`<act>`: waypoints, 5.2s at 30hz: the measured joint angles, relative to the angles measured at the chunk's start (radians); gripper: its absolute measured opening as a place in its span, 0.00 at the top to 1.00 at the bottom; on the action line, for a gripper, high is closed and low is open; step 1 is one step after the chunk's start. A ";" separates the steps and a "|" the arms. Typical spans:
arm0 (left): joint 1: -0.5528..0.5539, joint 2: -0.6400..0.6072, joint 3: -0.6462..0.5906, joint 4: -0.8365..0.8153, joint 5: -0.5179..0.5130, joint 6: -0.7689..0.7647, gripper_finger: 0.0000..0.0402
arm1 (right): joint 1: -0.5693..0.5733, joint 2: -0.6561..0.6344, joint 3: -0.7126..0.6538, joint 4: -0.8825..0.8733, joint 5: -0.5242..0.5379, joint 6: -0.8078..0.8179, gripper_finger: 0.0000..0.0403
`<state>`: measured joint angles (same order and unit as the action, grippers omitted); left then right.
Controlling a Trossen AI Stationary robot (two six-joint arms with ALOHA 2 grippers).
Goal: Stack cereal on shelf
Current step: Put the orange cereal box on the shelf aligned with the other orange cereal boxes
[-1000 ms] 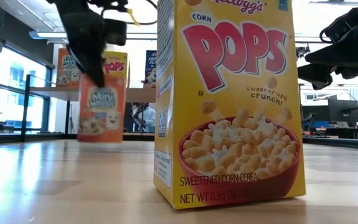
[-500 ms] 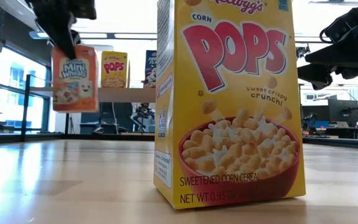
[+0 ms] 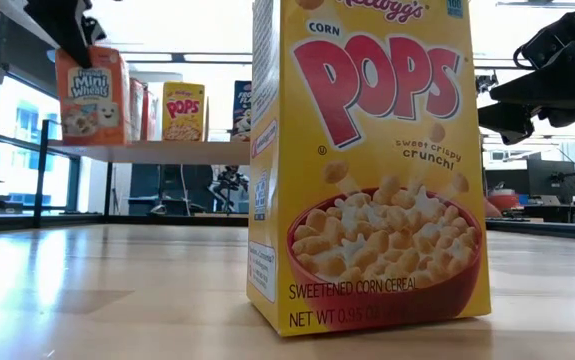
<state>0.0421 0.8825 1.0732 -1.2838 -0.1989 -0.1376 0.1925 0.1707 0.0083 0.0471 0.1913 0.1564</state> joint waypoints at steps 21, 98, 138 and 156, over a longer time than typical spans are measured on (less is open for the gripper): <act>0.262 0.004 0.219 -0.197 -0.128 0.426 0.65 | 0.000 0.000 0.000 0.000 0.000 0.000 0.35; 0.791 0.135 0.219 -0.102 0.112 0.876 0.49 | 0.000 0.000 0.000 0.000 0.000 0.000 0.35; 0.791 -0.017 0.219 -0.098 -0.033 0.653 0.37 | 0.000 0.000 0.000 0.000 0.000 0.000 0.35; 0.675 -0.063 0.216 0.004 0.177 0.088 0.37 | 0.000 0.000 0.000 0.000 0.000 0.000 0.35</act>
<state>0.7166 0.8192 1.2892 -1.2802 -0.0223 -0.0495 0.1925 0.1707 0.0082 0.0471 0.1913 0.1566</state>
